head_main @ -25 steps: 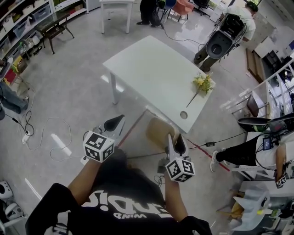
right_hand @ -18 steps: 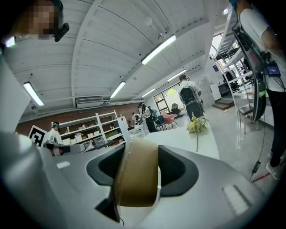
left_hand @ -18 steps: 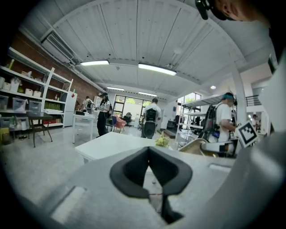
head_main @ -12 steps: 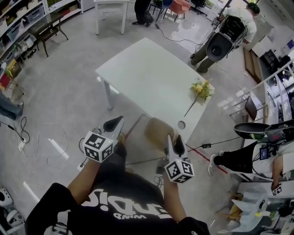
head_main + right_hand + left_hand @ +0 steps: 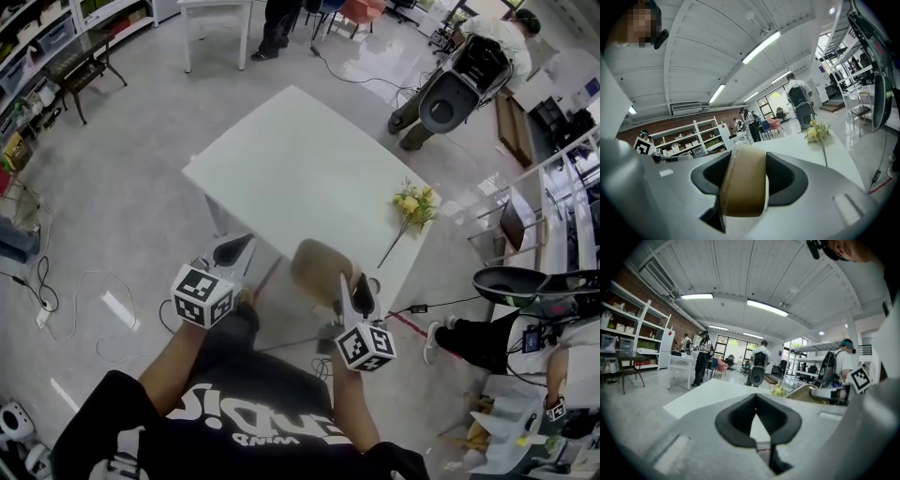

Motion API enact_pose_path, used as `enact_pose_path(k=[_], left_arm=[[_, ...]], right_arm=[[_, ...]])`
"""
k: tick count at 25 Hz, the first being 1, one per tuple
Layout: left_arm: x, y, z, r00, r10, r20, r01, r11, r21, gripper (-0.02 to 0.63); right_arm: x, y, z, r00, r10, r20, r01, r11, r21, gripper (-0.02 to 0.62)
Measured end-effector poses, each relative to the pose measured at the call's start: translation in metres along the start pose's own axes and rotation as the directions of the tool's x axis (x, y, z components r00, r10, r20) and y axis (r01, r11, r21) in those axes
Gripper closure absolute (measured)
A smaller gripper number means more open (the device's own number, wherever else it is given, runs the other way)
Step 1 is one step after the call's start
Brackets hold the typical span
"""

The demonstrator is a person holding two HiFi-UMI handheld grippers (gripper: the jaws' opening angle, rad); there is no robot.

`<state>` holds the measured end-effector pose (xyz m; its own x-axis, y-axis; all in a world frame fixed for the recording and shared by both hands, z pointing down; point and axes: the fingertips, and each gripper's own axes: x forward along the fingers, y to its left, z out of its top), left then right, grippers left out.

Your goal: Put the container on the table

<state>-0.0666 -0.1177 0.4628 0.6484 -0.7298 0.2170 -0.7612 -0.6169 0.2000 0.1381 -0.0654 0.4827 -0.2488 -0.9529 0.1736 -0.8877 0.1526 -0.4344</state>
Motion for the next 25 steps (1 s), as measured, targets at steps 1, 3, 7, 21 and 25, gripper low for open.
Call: enact_pose_path(k=[1, 3, 7, 21, 25], left_arm=[[0.007, 0.008, 0.004, 1.0, -0.005, -0.002, 0.005, 1.0, -0.001, 0.604], [0.02, 0.021, 0.013, 1.0, -0.016, -0.009, 0.016, 1.0, -0.001, 0.604], [0.049, 0.045, 0.029, 0.999, -0.04, -0.018, 0.04, 0.999, -0.001, 0.604], [0.139, 0.113, 0.065, 0.993, -0.116, -0.032, 0.117, 0.993, 0.015, 0.604], [0.147, 0.131, 0.068, 0.992, -0.116, -0.04, 0.117, 0.993, 0.011, 0.604]], right_arm=[[0.01, 0.003, 0.003, 1.0, 0.0, -0.001, 0.0, 1.0, 0.002, 0.367], [0.028, 0.005, 0.01, 1.0, -0.001, 0.0, 0.001, 1.0, 0.005, 0.367], [0.06, 0.006, 0.023, 1.0, -0.016, 0.006, 0.016, 1.0, 0.015, 0.367], [0.164, -0.006, 0.055, 0.997, -0.063, 0.047, 0.062, 0.997, 0.039, 0.367], [0.184, -0.003, 0.056, 0.997, -0.066, 0.045, 0.064, 0.997, 0.051, 0.367]])
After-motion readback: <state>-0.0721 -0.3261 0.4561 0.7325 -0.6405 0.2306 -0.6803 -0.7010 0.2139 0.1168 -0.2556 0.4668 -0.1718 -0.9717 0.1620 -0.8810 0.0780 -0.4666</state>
